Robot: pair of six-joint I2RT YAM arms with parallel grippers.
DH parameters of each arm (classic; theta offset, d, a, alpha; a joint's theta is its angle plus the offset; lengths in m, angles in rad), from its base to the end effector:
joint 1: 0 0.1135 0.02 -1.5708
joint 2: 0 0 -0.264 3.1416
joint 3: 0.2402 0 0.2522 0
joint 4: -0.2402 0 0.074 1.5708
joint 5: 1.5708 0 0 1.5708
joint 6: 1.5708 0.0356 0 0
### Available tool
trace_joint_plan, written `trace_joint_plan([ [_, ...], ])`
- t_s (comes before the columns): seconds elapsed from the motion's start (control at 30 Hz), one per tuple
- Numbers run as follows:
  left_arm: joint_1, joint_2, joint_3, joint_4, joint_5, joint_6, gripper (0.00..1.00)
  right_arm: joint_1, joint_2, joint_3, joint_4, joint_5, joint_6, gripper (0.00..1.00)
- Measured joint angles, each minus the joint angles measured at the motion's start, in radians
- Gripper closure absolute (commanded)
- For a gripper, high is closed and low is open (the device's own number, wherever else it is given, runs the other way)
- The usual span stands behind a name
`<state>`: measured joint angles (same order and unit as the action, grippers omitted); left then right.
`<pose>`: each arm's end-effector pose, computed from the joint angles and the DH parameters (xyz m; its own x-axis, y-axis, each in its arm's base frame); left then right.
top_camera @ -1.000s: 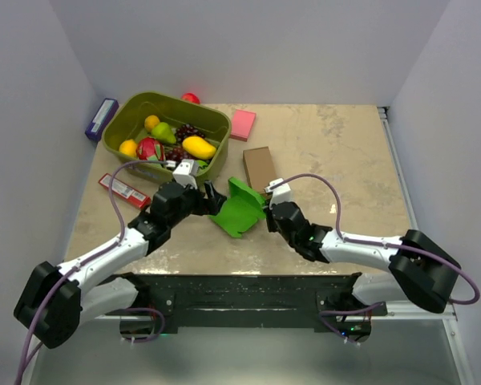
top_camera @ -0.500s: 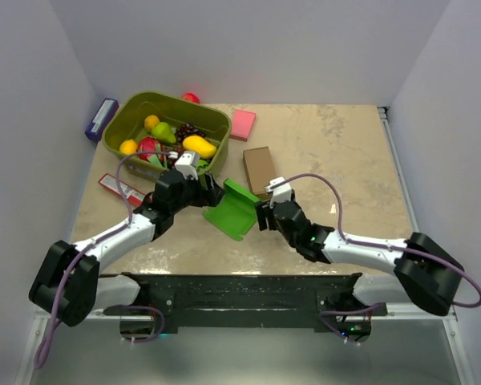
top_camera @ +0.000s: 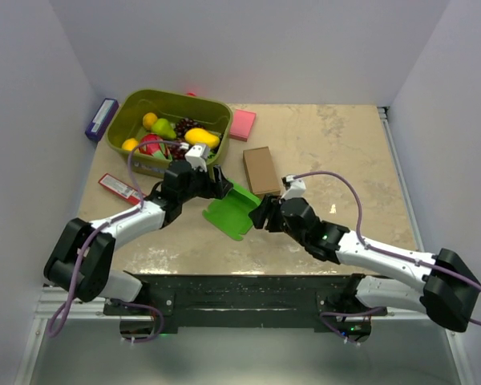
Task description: Fold the paper box
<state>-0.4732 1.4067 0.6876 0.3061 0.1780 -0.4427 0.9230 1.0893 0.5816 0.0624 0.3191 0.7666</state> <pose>0.2647 -0.1426 0.2140 -0.5768 -0.1783 -0.7972 0.3827 0.8032 -0.4566 0.1527 0.1833 0.2344 -0.5939 0.3067 -0.7438 -0.2420 0.8136 0.5287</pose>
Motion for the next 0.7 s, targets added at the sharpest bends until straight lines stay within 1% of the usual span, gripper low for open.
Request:
trace_joint_plan([
  [0.1, 0.0, 0.017, 0.003, 0.018, 0.002, 0.003, 0.25, 0.0, 0.07, 0.015, -0.001, -0.04, 0.05, 0.42],
  [0.2, -0.003, 0.026, 0.001, 0.019, 0.002, 0.012, 0.26, 0.001, 0.117, 0.019, -0.03, -0.039, 0.074, 0.4],
  [0.3, -0.023, 0.01, -0.033, 0.048, -0.009, 0.017, 0.25, 0.001, 0.106, 0.018, -0.081, -0.011, 0.079, 0.4],
  [0.4, -0.093, -0.025, -0.103, 0.056, -0.049, 0.019, 0.25, 0.001, 0.073, 0.018, -0.104, 0.018, 0.077, 0.4],
  [0.5, -0.162, -0.025, -0.164, 0.078, -0.071, 0.016, 0.26, 0.001, 0.066, 0.018, -0.118, 0.04, 0.077, 0.4],
  [0.7, -0.213, 0.069, -0.224, 0.153, -0.094, 0.014, 0.27, 0.001, 0.059, 0.018, -0.131, 0.055, 0.077, 0.4],
])
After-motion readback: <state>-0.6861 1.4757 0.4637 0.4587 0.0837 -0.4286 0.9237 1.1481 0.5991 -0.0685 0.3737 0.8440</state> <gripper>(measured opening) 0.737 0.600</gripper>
